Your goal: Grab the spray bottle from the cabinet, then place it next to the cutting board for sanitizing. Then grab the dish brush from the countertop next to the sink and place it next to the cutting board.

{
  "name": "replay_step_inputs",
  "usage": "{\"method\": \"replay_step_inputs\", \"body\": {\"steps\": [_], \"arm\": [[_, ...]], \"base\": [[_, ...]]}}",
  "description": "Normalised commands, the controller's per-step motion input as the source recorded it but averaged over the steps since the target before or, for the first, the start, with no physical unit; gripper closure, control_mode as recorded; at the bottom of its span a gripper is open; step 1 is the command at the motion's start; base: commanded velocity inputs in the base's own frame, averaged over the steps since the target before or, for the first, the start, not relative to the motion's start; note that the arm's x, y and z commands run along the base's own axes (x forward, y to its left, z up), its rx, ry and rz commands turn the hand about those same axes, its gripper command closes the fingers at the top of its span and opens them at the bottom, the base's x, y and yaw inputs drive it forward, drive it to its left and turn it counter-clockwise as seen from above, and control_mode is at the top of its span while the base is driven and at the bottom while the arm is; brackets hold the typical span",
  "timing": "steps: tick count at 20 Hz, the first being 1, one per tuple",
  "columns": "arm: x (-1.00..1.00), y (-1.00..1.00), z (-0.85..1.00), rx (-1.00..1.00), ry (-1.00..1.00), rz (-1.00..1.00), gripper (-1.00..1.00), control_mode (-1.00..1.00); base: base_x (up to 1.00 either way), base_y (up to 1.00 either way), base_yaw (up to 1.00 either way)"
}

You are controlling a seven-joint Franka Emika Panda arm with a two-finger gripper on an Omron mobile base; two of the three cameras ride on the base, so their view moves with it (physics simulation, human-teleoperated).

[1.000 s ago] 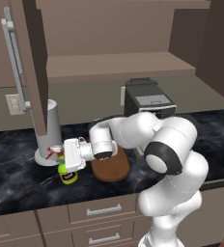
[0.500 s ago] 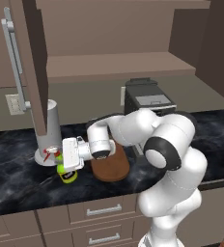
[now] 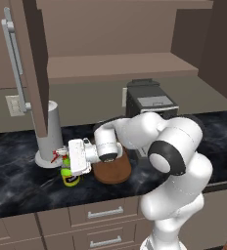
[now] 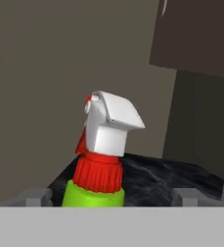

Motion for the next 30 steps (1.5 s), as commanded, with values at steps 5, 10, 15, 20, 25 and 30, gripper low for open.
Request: {"method": "replay_step_inputs", "body": {"steps": [5, 10, 15, 20, 25, 30], "arm": [[-0.06, -0.55, 0.00, 0.00, -0.04, 0.00, -1.00, -1.00], [0.00, -0.33, 0.01, 0.00, -0.03, 0.00, -1.00, -1.00], [-0.09, -0.27, 0.34, 0.01, -0.08, -0.06, -1.00, -1.00], [-0.40, -0.23, 0.66, 0.00, -0.17, -0.08, -1.00, -1.00], [-0.39, -0.05, 0.76, 0.00, -0.18, -0.13, -1.00, -1.00], [-0.22, -0.09, 0.82, 0.00, -0.12, -0.22, -1.00, -1.00]], "base": [[0.00, 0.00, 0.00], [0.00, 0.00, 0.00], [0.00, 0.00, 0.00], [0.00, 0.00, 0.00], [0.00, 0.00, 0.00], [0.00, 0.00, 0.00]]}}
